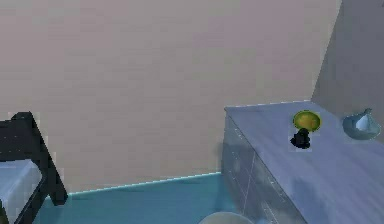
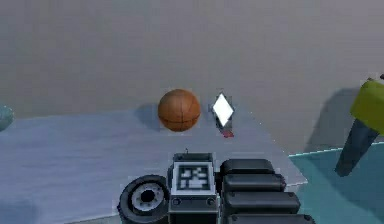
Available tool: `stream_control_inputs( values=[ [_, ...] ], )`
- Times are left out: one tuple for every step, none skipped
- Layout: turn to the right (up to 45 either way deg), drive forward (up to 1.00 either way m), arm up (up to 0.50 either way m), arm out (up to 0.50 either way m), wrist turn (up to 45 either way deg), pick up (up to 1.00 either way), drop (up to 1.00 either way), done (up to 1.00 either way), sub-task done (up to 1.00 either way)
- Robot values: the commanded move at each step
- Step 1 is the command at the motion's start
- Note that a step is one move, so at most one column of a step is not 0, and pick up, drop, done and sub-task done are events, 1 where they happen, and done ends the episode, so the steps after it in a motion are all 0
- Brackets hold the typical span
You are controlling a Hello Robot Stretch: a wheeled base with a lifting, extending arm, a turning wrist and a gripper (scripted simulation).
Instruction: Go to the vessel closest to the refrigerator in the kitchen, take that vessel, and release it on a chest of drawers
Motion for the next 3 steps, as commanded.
stream_control_inputs(
  values=[
    [-9.0,0.0,0.0,0.0,0.0,0.0,0.0,0.0,0.0],
    [0.0,0.3,0.0,0.0,0.0,0.0,0.0,0.0,0.0],
    [45.0,0.0,0.0,0.0,0.0,0.0,0.0,0.0,0.0]
  ],
)
